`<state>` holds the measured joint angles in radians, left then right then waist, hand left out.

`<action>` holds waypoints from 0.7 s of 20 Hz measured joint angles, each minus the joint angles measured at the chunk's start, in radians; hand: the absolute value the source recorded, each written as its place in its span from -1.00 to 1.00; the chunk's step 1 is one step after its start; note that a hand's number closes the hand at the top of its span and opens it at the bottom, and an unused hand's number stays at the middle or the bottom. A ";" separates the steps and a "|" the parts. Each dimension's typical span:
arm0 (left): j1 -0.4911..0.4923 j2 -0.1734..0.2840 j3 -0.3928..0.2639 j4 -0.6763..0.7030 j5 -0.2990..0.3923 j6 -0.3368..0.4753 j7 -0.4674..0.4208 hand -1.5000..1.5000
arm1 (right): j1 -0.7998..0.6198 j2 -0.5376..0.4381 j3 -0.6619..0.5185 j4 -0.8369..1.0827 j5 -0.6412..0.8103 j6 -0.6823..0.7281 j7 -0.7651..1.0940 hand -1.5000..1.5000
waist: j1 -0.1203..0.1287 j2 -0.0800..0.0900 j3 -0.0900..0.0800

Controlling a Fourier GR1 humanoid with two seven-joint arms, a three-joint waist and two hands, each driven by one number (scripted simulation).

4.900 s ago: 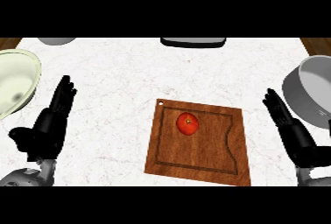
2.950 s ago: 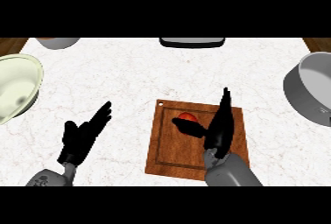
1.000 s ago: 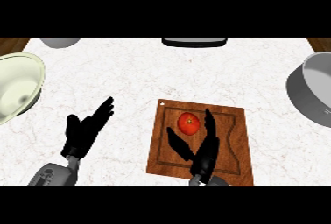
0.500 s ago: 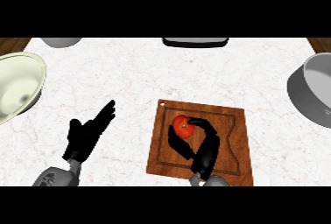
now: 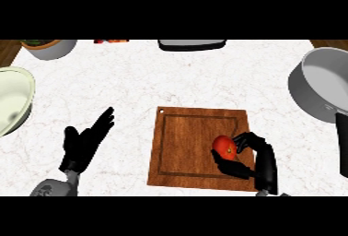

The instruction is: Pick the tomato from the cutting board and place it in the pot

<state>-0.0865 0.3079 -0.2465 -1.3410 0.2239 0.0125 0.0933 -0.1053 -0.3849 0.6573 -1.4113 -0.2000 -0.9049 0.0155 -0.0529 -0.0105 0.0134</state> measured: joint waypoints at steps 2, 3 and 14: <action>0.004 0.001 0.008 0.002 0.003 0.004 -0.001 0.00 | 0.018 -0.085 -0.024 -0.018 -0.018 0.079 -0.043 1.00 | -0.016 -0.002 0.001; 0.006 0.001 0.010 0.002 0.004 0.007 -0.002 0.00 | 0.027 -0.127 -0.037 -0.025 -0.027 0.119 -0.069 1.00 | -0.022 -0.003 0.001; 0.034 0.006 0.033 -0.002 0.009 0.022 -0.014 0.00 | 0.149 -0.513 -0.319 0.036 -0.230 0.581 -0.453 1.00 | -0.056 -0.001 0.002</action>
<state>-0.0530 0.3140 -0.2131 -1.3427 0.2333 0.0350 0.0790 0.0436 -0.8974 0.3381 -1.3749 -0.4303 -0.3241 -0.4377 -0.1088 -0.0115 0.0150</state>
